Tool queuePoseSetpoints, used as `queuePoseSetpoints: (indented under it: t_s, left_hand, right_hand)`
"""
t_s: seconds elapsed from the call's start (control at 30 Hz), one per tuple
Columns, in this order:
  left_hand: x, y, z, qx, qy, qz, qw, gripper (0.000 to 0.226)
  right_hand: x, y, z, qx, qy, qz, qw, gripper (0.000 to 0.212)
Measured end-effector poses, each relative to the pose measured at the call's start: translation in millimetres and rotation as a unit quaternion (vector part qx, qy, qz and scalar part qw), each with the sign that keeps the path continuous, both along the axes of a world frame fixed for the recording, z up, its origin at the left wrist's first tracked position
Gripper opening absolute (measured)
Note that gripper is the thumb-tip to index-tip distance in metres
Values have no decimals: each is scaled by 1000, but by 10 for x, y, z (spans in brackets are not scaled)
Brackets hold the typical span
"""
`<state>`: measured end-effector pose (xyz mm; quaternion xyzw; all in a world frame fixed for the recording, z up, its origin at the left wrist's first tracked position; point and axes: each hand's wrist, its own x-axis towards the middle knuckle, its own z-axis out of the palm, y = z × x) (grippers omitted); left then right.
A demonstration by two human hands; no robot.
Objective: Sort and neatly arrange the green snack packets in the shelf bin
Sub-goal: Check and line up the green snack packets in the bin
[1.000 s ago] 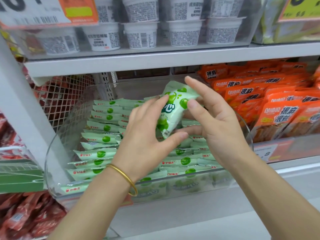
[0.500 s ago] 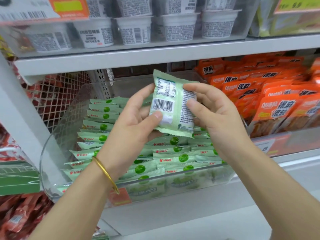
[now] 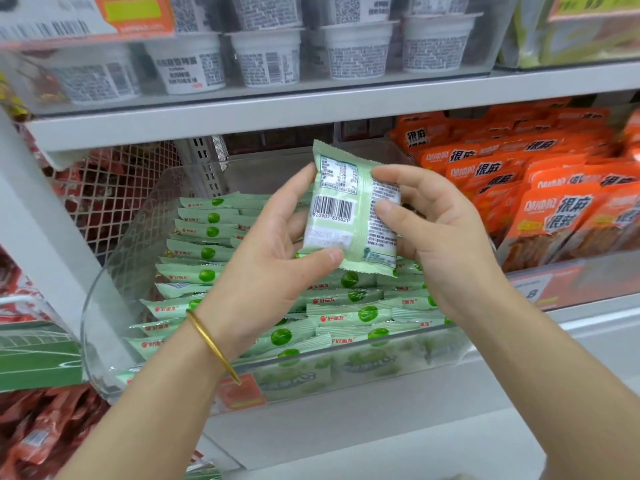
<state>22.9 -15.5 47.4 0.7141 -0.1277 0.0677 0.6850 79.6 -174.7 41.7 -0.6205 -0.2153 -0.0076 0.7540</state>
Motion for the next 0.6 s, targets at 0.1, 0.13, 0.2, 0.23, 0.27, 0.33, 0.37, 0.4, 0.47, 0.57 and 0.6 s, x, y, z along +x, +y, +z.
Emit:
queuePoseSetpoints:
  t_s: [0.1,0.13,0.2,0.23,0.27,0.33,0.37,0.4,0.47,0.57,0.6]
  left_hand:
    - [0,-20,8,-42,22,21,999,65]
    - [0,-31,12,-56,30,40,997,56]
    - [8,-44,17,-89,49,91,991,36]
    - [16,-41,18,-111,62,114,985,27]
    - [29,-30,23,-134,79,134,979,19]
    - [58,23,24,-168,119,164,965,13]
    - [69,57,28,-174,135,173,960,14]
    - [84,86,33,-176,147,177,957,15]
    - [103,138,32,-179,158,177,955,18]
    - [148,140,22,-174,181,160,955,20]
    - [176,127,20,-175,188,153,954,19]
  right_hand:
    - [-7,8,8,-8,7,-8,1000,26]
    - [-11,12,13,-12,10,-7,1000,25]
    - [-27,14,24,-12,23,2,1000,21]
    - [-31,14,26,-13,29,10,999,18]
    - [-37,14,35,-13,39,18,999,17]
    - [-32,2,37,-4,68,37,997,20]
    - [-15,-11,29,0,82,42,996,31]
    - [-7,-23,27,2,90,45,995,43]
    - [8,-28,13,-19,72,51,996,58]
    - [30,18,-27,-163,-39,-3,986,54]
    - [42,45,-29,-202,-71,-32,976,46]
